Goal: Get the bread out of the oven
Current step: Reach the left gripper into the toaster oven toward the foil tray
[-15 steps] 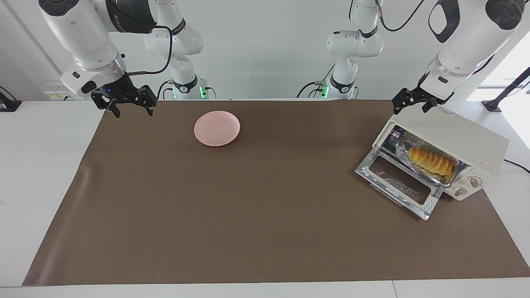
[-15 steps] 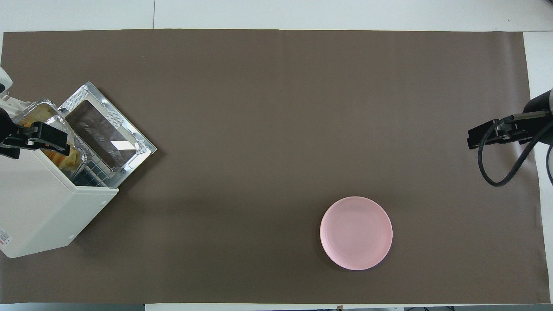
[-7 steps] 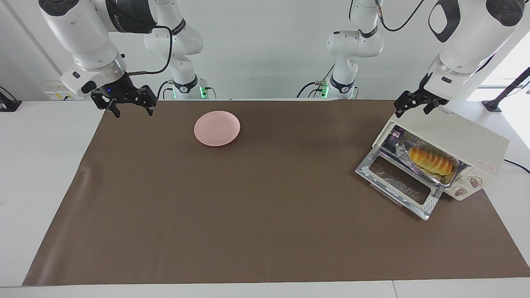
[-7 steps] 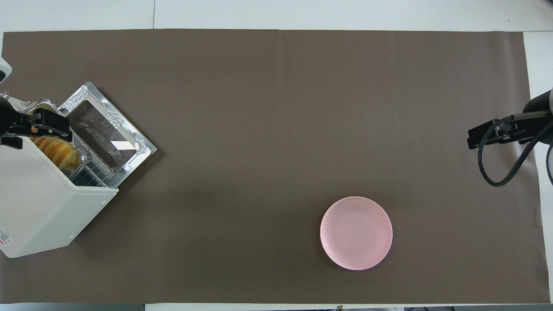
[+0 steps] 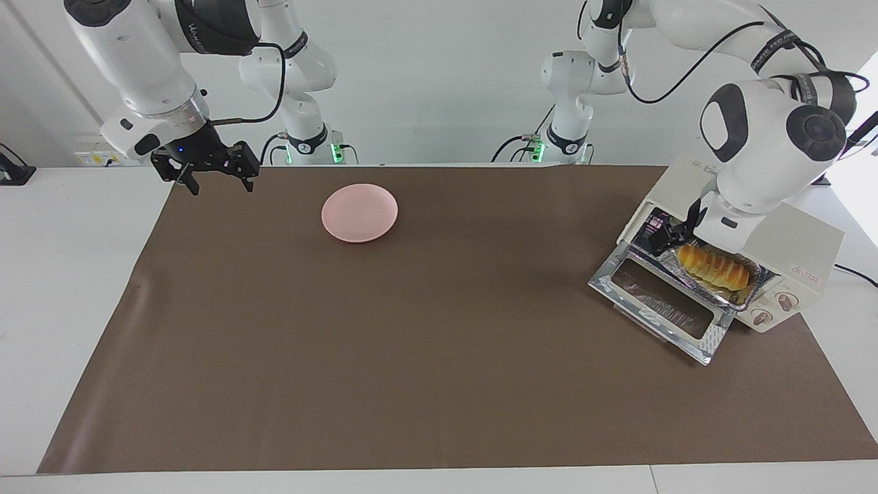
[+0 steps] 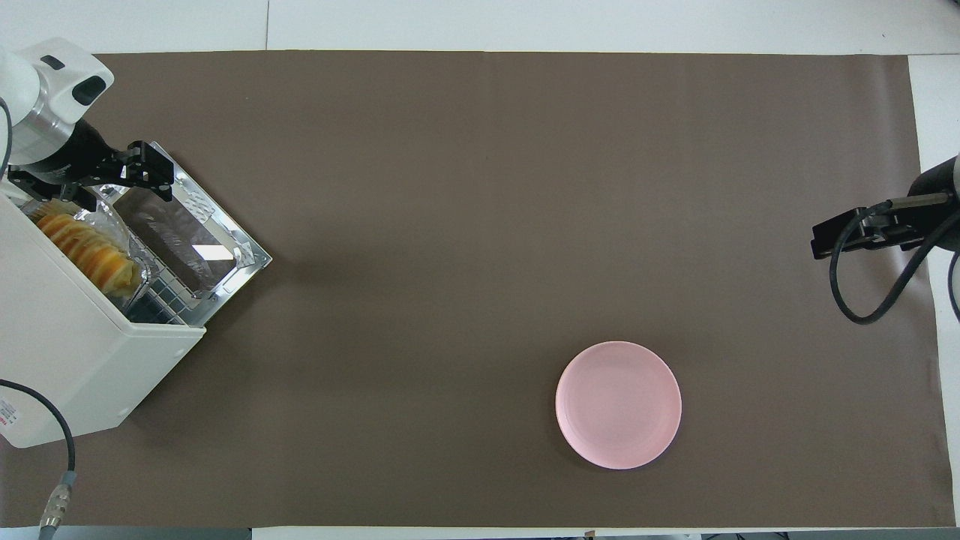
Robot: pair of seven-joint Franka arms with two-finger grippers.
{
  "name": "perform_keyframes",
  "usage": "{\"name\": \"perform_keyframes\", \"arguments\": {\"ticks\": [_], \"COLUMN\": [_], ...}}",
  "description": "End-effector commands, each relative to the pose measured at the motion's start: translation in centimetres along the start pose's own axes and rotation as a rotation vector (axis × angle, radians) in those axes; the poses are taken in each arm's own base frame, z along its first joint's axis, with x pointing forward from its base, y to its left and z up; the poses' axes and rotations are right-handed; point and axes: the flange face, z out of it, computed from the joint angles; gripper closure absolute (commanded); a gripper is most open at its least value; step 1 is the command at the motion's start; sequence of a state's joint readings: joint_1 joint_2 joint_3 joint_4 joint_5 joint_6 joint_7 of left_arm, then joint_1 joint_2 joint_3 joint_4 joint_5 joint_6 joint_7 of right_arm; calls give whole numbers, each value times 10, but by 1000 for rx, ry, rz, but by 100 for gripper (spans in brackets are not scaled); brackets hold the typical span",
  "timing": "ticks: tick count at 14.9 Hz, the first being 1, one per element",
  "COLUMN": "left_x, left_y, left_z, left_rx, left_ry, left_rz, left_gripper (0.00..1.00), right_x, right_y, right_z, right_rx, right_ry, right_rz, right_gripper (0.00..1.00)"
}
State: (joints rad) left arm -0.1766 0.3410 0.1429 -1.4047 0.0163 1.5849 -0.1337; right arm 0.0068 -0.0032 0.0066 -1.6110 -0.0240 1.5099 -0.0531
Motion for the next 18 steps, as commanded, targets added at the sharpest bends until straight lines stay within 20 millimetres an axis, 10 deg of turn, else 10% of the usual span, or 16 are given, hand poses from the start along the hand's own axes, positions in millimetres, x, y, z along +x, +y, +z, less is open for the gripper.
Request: {"name": "perform_keyframes", "arguments": {"ticks": [1,18], "left_x": [13,-25], "left_y": [-15,-27], "left_z": [10,105], "left_rx": [27,71], "left_ry": [11,-67], "left_rz": [-26,-35], "left_gripper": [0,9], "right_x": [-6,-6], "right_y": [1,1], "right_z": [-2,-2], "right_rx": [12,12], "right_ry": [-6,-6], "right_rz": [-19,-19], "right_gripper": [0,0]}}
